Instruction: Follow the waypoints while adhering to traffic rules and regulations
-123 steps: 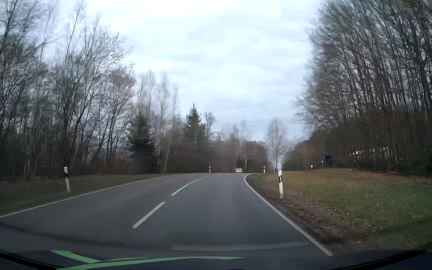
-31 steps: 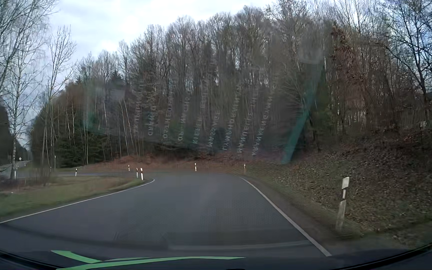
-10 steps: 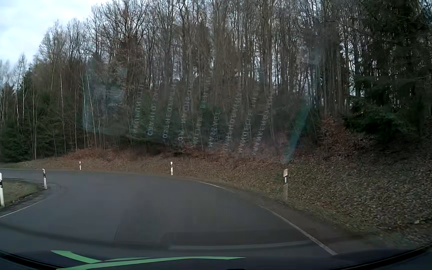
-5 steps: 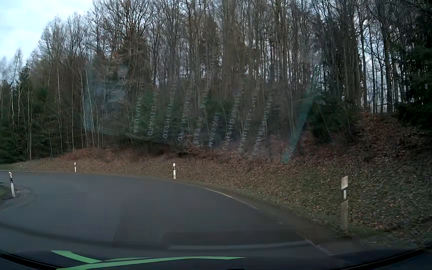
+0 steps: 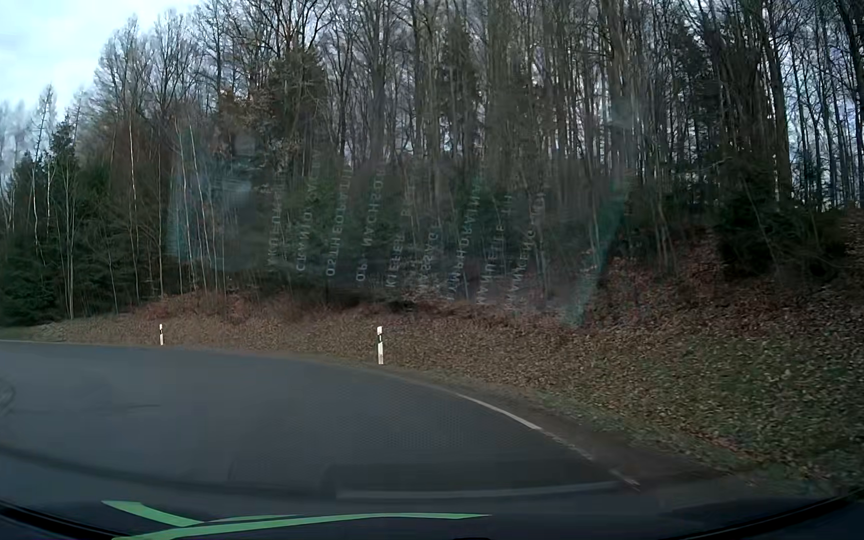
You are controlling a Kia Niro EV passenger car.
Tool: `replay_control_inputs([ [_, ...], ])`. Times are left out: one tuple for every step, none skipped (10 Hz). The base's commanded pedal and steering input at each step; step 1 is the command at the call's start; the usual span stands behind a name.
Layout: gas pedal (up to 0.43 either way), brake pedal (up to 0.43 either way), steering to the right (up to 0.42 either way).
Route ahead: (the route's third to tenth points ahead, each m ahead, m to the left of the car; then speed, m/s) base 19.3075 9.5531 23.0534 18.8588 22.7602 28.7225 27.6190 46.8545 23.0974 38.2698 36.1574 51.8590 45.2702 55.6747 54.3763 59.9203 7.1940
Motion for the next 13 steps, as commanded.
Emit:
replay_control_inputs([
  [0.0, 0.0, -0.108],
  [0.0, 0.0, -0.11],
  [0.008, 0.0, -0.11],
  [0.008, 0.0, -0.112],
  [0.028, 0.0, -0.115],
  [0.039, 0.0, -0.119],
  [0.047, 0.0, -0.125],
  [0.059, 0.0, -0.133],
  [0.067, 0.0, -0.139],
  [0.079, 0.0, -0.147],
  [0.087, 0.0, -0.151],
  [0.087, 0.0, -0.153],
  [0.087, 0.0, -0.156],
])
